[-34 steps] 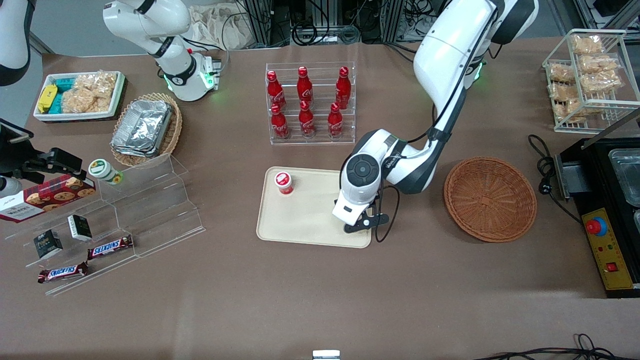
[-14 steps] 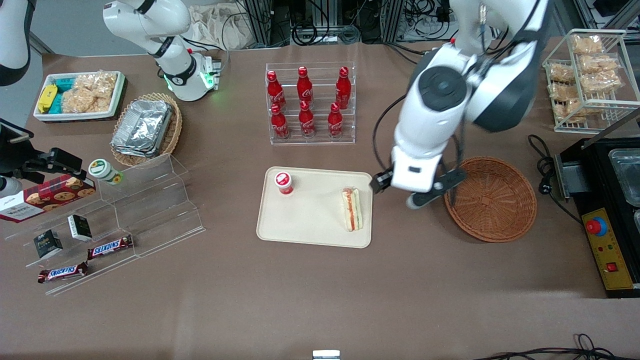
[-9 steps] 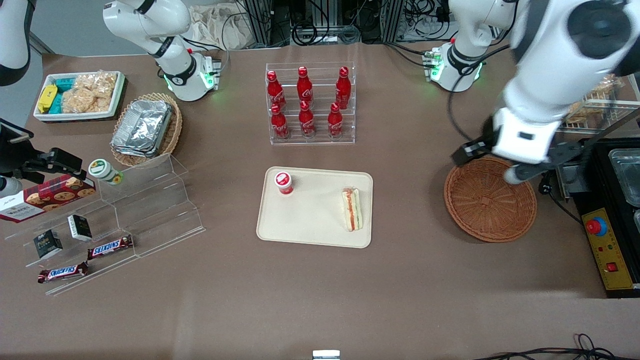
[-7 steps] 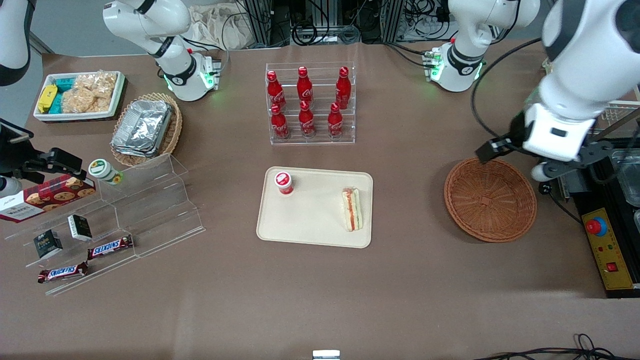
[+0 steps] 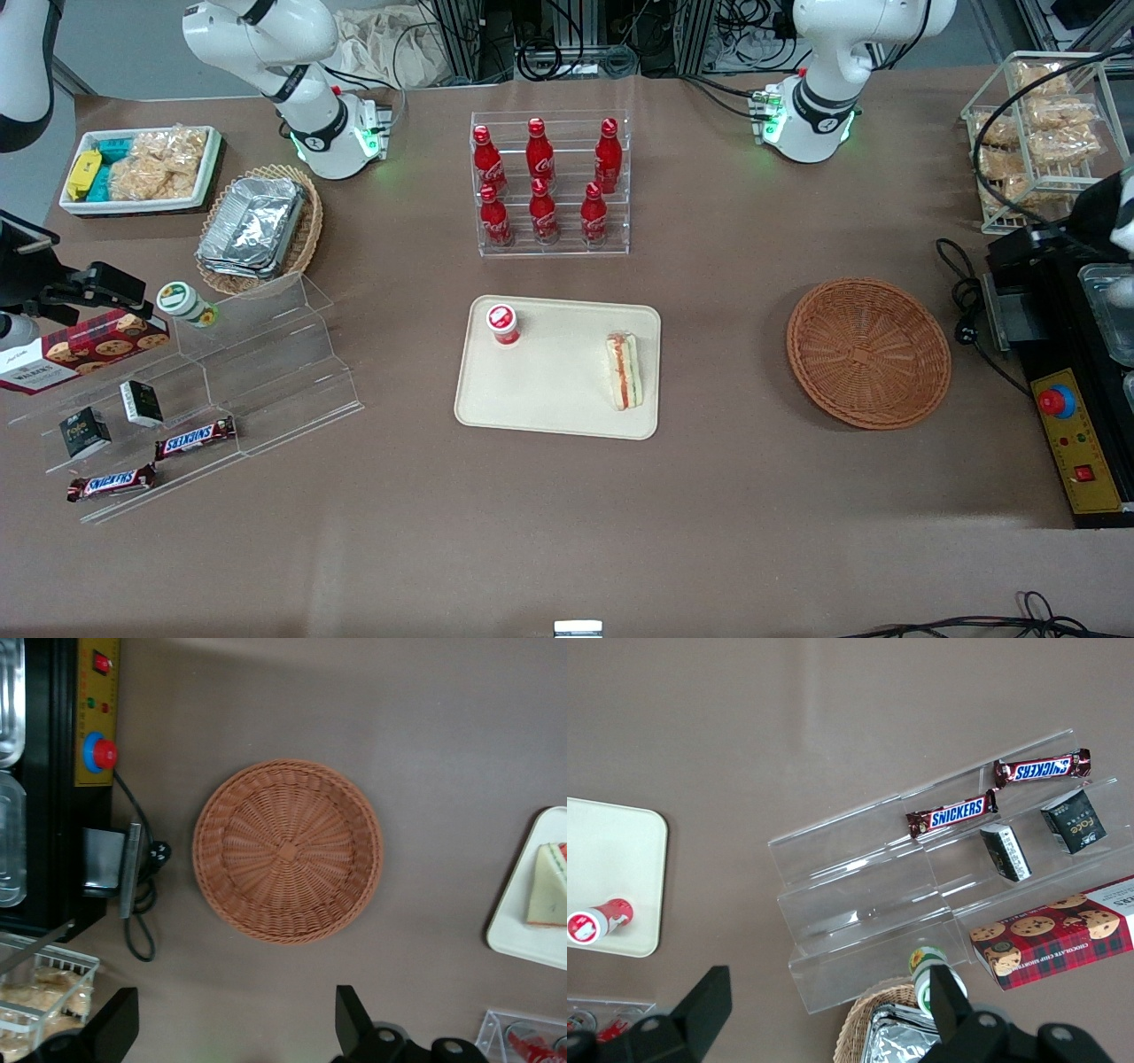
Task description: Place sandwich from basket to tray
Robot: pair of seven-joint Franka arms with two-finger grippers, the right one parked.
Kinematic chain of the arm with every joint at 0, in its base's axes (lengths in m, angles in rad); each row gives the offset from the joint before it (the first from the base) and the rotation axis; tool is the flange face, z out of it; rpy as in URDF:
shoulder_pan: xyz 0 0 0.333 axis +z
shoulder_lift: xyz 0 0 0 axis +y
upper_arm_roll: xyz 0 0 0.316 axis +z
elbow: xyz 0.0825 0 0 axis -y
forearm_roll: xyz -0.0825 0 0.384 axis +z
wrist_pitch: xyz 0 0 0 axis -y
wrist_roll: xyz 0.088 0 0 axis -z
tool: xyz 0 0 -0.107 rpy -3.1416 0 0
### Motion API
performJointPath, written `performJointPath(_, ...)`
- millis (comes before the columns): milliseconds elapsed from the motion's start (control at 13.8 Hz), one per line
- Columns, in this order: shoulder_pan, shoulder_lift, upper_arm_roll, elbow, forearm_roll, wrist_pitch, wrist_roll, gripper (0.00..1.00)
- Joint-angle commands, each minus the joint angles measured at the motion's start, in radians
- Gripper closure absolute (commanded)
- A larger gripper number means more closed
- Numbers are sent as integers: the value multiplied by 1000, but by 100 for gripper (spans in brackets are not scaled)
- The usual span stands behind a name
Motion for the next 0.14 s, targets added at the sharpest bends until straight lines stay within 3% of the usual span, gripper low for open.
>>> performJointPath(0,56,-23,-47,-13,-7,-16,32,0)
performJointPath(72,57,-21,-50,-12,-8,-16,43,0)
